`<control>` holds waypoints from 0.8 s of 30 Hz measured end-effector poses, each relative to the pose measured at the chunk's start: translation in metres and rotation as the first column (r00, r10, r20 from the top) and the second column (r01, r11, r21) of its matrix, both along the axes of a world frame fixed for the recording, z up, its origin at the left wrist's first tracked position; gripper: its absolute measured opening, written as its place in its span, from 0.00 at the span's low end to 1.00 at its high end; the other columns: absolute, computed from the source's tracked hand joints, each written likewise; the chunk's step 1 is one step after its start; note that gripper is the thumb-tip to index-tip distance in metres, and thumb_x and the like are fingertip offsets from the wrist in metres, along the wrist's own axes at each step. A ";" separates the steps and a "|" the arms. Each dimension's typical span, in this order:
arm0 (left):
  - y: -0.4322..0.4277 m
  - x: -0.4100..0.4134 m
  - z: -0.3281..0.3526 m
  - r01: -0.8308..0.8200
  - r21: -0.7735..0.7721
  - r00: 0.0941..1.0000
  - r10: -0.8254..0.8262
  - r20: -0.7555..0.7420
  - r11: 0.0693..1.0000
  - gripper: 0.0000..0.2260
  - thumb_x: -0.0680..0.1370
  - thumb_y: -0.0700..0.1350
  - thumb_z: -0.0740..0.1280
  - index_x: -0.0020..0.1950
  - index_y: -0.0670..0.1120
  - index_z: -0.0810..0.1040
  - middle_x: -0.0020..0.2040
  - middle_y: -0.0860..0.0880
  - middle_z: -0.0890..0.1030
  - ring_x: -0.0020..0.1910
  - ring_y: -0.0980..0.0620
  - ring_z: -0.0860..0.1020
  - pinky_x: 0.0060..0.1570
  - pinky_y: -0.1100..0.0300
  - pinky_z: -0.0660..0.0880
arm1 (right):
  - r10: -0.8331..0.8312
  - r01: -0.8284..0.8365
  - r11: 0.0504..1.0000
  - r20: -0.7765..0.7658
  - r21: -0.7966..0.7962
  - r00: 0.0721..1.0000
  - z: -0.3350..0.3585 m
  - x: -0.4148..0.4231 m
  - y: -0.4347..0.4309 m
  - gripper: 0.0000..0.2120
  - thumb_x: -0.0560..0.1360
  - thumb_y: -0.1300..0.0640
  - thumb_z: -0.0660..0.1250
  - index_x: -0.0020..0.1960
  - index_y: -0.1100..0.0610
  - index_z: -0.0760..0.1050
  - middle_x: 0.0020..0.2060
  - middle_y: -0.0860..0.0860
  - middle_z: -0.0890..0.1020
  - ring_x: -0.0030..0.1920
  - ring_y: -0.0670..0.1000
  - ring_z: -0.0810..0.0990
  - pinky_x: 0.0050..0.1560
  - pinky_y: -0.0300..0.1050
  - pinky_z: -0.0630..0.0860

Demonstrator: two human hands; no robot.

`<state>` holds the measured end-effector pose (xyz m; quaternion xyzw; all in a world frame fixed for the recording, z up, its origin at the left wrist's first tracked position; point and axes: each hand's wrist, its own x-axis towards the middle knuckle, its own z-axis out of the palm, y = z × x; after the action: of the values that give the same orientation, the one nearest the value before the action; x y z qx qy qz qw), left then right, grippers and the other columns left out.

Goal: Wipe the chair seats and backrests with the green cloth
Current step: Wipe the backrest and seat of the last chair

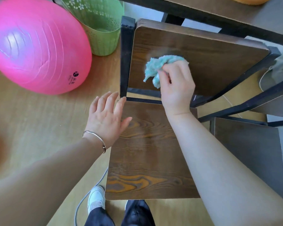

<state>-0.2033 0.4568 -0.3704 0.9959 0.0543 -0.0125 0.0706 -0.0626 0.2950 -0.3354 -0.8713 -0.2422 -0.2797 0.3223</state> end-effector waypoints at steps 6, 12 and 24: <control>0.015 -0.007 -0.004 -0.029 -0.015 1.000 0.029 0.007 0.999 0.27 0.78 0.60 0.56 0.71 0.44 0.68 0.70 0.41 0.69 0.71 0.38 0.65 0.69 0.40 0.61 | -0.075 0.013 0.982 -0.319 -0.191 0.945 -0.086 -0.028 0.000 0.05 0.77 0.63 0.65 0.44 0.61 0.79 0.43 0.54 0.78 0.43 0.54 0.77 0.40 0.49 0.77; 0.017 -0.022 -0.009 -0.033 -0.030 0.999 0.032 -0.018 0.999 0.27 0.78 0.59 0.60 0.71 0.45 0.68 0.70 0.41 0.69 0.71 0.38 0.64 0.69 0.39 0.61 | -0.115 0.051 0.984 -0.390 -0.169 0.913 -0.093 -0.035 0.007 0.06 0.78 0.63 0.63 0.46 0.62 0.78 0.45 0.55 0.78 0.45 0.54 0.77 0.42 0.47 0.76; -0.016 -0.028 0.021 0.067 -0.035 0.997 -0.065 0.038 0.997 0.26 0.78 0.59 0.59 0.70 0.43 0.70 0.69 0.41 0.71 0.70 0.38 0.66 0.67 0.40 0.62 | -0.265 0.302 0.948 -0.276 0.100 0.924 0.019 -0.007 -0.049 0.08 0.78 0.53 0.68 0.50 0.58 0.77 0.48 0.50 0.78 0.45 0.42 0.77 0.43 0.25 0.71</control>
<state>-0.2316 0.4407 -0.3496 0.9958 0.0199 0.0024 0.0893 -0.0695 0.2457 -0.3162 -0.9014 -0.0489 -0.2234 0.3678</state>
